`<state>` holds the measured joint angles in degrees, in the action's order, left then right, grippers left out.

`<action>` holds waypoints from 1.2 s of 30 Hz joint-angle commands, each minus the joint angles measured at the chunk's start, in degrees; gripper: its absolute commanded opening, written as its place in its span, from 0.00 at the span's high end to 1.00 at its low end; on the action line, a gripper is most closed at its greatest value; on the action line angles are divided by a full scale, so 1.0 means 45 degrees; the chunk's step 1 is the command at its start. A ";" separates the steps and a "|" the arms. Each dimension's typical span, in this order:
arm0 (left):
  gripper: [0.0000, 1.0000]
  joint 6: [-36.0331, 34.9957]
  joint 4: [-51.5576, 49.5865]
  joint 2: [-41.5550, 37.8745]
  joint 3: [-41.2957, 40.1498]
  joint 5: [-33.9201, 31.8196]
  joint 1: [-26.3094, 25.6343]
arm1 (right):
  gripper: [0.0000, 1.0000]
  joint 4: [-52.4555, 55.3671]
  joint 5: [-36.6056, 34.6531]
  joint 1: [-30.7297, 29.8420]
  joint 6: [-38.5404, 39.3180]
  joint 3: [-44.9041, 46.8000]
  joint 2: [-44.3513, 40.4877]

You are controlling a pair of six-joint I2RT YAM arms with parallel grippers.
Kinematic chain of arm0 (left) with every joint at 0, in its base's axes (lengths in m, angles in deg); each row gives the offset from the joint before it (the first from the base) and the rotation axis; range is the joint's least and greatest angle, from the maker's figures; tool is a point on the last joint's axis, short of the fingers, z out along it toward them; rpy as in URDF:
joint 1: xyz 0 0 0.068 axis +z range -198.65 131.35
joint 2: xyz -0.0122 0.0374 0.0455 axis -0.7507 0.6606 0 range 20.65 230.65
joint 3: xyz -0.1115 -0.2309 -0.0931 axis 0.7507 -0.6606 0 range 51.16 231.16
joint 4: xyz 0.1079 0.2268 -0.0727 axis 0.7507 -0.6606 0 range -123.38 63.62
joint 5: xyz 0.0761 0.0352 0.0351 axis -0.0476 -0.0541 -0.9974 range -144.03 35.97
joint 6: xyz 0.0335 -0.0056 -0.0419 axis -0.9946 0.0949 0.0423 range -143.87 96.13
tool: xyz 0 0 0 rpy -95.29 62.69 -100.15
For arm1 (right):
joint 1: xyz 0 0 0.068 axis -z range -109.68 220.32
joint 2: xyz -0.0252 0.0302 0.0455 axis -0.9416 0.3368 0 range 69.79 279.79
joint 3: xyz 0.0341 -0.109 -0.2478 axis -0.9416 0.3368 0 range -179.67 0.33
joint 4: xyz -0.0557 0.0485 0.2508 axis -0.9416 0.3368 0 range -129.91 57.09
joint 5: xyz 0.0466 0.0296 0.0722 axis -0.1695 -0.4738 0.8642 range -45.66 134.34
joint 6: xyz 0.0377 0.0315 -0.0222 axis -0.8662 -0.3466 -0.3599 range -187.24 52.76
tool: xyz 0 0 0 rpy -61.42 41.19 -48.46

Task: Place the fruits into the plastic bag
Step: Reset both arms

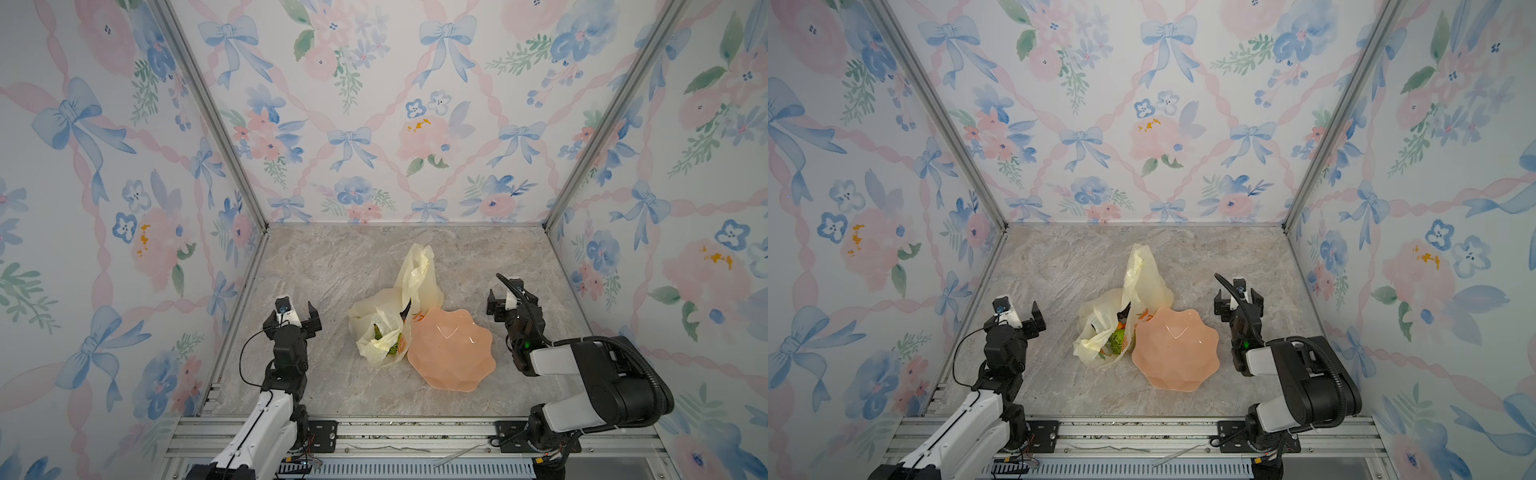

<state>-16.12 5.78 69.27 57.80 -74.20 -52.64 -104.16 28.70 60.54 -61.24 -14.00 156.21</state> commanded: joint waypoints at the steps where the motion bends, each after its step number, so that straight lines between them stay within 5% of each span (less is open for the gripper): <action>1: 0.02 -0.0448 0.1915 0.1749 0.0708 0.0969 0.0181 | 0.04 -0.2081 0.0097 0.0084 -0.0193 0.0456 0.0857; 10: 0.02 -0.0810 0.4891 0.5696 0.1222 0.2112 0.0476 | 0.04 -0.1960 -0.0040 0.0020 -0.0063 0.0225 0.1042; 27: 0.02 -0.1034 0.7995 0.8870 0.1514 0.4231 0.1003 | 0.04 0.0946 0.0544 0.0607 -0.0694 -0.1042 0.0680; 36: 0.02 -0.1089 0.8080 0.9000 0.1566 0.4294 0.0985 | 0.04 0.2455 0.1725 0.1338 -0.1253 -0.1751 0.0582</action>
<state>-19.85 40.25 109.14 64.83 -56.06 -48.55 -96.22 33.31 65.11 -64.85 -20.01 160.14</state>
